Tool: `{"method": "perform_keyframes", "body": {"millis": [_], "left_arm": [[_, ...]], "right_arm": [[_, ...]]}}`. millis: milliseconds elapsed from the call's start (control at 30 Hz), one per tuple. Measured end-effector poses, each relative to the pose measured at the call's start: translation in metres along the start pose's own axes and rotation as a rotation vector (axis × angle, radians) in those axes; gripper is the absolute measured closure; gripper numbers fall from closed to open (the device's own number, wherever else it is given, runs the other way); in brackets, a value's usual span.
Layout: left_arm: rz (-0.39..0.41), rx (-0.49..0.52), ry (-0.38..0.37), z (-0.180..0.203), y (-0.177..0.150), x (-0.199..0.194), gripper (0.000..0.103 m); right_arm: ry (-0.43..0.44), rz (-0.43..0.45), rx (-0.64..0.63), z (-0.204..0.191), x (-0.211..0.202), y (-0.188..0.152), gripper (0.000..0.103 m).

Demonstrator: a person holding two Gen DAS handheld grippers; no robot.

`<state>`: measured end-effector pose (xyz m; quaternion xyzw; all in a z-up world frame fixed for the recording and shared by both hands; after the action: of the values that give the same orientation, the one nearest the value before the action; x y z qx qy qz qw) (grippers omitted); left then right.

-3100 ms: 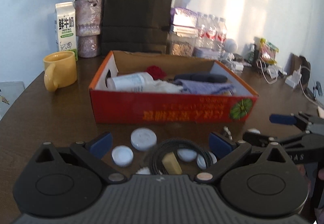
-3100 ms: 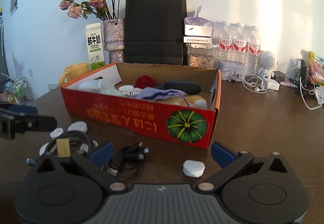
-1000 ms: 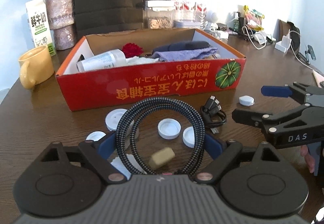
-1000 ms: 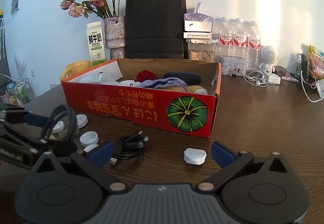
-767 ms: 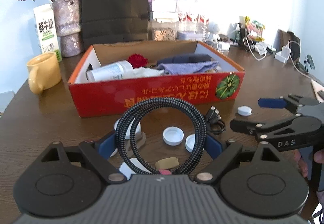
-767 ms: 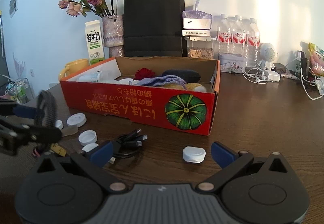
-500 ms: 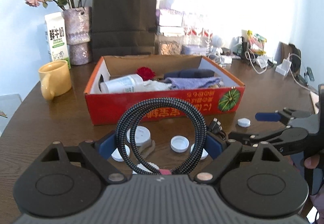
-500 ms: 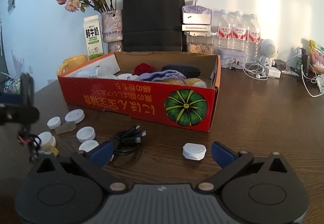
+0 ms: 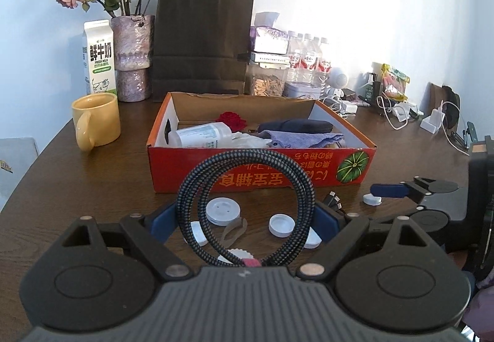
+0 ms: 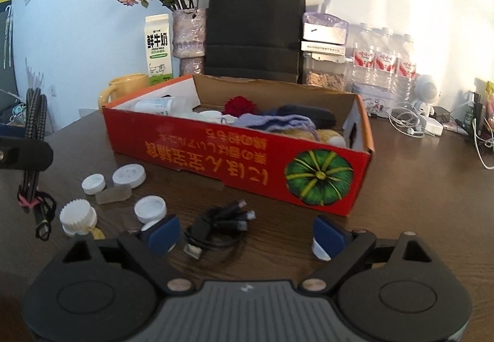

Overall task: Organize objects
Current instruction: 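Grasp the short black USB cables with the right gripper while the left gripper holds the braided cable, then carry both cables with both grippers over the red box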

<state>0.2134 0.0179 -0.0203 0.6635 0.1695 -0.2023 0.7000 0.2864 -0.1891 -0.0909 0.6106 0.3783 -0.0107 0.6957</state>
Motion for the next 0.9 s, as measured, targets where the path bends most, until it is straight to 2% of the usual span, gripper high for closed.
{"method": "perform_keyframes", "body": {"millis": [300,367,600,633,900], "left_arm": [[0.013,-0.023,-0.019,-0.005,-0.001,-0.005,0.013],[0.012,-0.03,-0.022,-0.006,-0.001,-0.004,0.013],[0.01,-0.045,-0.042,-0.01,-0.005,-0.004,0.013],[0.009,-0.046,-0.044,-0.01,-0.005,-0.004,0.013],[0.01,-0.055,-0.048,-0.013,-0.007,-0.004,0.013]], "right_arm": [[0.001,-0.047,0.009,-0.012,0.019,0.005,0.032],[-0.002,-0.055,0.009,-0.013,0.021,0.004,0.04],[0.011,-0.076,0.024,-0.015,0.025,-0.001,0.052],[0.015,-0.075,0.019,-0.017,0.024,-0.001,0.057],[0.013,-0.065,0.012,-0.02,0.021,-0.001,0.06]]}}
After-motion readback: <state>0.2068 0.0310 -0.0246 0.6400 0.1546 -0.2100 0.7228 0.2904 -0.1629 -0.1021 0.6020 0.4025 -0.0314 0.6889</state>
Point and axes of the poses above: each gripper's, at about its wrist camera, not at the fingertips, and x roughly the way its jaws point, z to its right, y to its top, the point moved 5 cm from there along x, roughly the way its jaws point, and after that the axes turned 4 degrees about y, right-handed, at the moved point
